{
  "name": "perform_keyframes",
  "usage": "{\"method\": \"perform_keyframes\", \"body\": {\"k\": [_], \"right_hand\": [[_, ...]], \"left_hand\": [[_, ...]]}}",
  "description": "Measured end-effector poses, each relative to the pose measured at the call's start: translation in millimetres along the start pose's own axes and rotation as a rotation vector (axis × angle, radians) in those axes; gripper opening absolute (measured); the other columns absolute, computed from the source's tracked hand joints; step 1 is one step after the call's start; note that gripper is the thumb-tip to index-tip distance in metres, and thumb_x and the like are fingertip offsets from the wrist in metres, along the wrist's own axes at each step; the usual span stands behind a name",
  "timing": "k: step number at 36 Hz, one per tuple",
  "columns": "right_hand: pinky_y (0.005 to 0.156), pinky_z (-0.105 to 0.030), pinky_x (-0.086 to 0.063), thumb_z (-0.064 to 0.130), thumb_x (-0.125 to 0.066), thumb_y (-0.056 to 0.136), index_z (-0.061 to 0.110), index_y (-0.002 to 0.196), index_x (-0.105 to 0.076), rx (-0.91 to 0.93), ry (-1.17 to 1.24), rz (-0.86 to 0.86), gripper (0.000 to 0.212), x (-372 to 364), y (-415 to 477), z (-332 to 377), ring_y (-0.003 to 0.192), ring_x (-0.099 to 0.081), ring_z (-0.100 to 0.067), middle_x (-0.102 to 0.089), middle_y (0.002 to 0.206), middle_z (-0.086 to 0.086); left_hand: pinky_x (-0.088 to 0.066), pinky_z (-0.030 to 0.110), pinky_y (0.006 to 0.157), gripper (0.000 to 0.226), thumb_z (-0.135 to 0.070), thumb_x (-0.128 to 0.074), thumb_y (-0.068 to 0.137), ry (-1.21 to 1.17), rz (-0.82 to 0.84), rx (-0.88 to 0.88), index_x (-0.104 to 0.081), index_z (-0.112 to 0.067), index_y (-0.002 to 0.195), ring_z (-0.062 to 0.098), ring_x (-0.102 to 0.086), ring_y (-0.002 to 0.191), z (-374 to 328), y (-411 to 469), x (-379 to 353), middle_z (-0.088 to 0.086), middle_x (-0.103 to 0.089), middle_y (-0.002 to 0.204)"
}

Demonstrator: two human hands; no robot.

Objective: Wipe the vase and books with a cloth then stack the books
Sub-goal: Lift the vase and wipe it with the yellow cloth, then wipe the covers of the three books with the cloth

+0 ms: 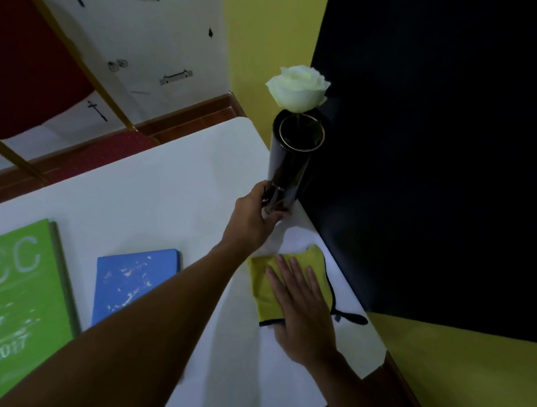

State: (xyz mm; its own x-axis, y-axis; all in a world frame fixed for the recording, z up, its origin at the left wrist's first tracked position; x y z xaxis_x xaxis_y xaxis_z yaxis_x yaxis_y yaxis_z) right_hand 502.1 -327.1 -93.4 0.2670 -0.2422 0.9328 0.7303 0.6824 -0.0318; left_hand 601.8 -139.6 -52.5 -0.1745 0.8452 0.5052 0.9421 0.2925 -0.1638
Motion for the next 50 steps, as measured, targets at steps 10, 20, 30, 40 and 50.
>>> {"method": "perform_keyframes", "body": {"k": [10, 20, 30, 40, 50], "right_hand": [[0.125, -0.056, -0.021, 0.041, -0.046, 0.087, 0.019, 0.161, -0.030, -0.023, -0.018, 0.015, 0.078, -2, 0, 0, 0.159, -0.014, -0.027, -0.019, 0.171, -0.005], [0.128, -0.057, -0.009, 0.033, -0.033, 0.084, 0.018, 0.162, -0.025, -0.127, 0.081, 0.073, 0.080, 1, 5, 16, 0.160, -0.004, -0.029, -0.013, 0.172, -0.006], [0.128, -0.042, -0.015, 0.000, -0.043, 0.091, 0.017, 0.157, -0.035, -0.170, 0.355, -0.087, 0.069, 6, 3, 84, 0.156, -0.016, -0.015, -0.024, 0.166, 0.006], [0.112, -0.047, -0.047, 0.005, -0.055, 0.098, 0.021, 0.152, -0.046, -0.411, 0.720, -0.317, 0.057, 16, -14, 178, 0.141, -0.050, -0.028, -0.052, 0.154, -0.007], [0.089, -0.017, -0.042, 0.011, -0.052, 0.105, 0.009, 0.146, -0.054, -0.630, 0.801, -0.411, 0.041, -7, 6, 235, 0.118, -0.060, -0.025, -0.063, 0.136, -0.016]], "left_hand": [[-0.051, 0.047, 0.104, 0.068, -0.021, -0.072, 0.097, 0.137, 0.152, -0.015, -0.037, -0.013, 0.155, 0.039, -0.059, 0.128, 6, -4, 4, 0.015, -0.062, 0.143], [-0.015, 0.036, 0.127, 0.060, -0.024, -0.040, 0.112, 0.415, 0.201, 0.057, -0.014, -0.019, 0.166, 0.032, -0.017, 0.159, 40, -84, 56, 0.008, -0.021, 0.172], [-0.030, 0.062, 0.116, 0.061, -0.028, -0.034, 0.098, 0.520, 0.066, -0.059, -0.052, 0.007, 0.144, 0.047, -0.052, 0.138, 105, -192, 122, 0.026, -0.053, 0.150], [-0.024, 0.037, 0.126, 0.051, -0.013, -0.041, 0.099, 0.478, -0.074, -0.096, -0.053, -0.003, 0.148, 0.032, -0.048, 0.145, 170, -323, 154, 0.015, -0.051, 0.155], [-0.029, 0.041, 0.126, 0.056, -0.016, -0.046, 0.105, 0.460, -0.009, -0.216, -0.036, -0.005, 0.159, 0.024, -0.029, 0.157, 198, -364, 143, 0.011, -0.028, 0.170]]}}
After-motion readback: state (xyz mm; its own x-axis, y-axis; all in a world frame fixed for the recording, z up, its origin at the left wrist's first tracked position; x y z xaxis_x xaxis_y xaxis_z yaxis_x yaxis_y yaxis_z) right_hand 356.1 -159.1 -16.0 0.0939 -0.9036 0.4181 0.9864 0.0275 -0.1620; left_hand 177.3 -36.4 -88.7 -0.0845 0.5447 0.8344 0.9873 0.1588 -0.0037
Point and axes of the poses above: each hand's wrist, its own y-axis towards the middle knuckle, its own x-axis out of the back of the hand, z = x × y, the point moved 4 cm from there along y, towards the middle knuckle
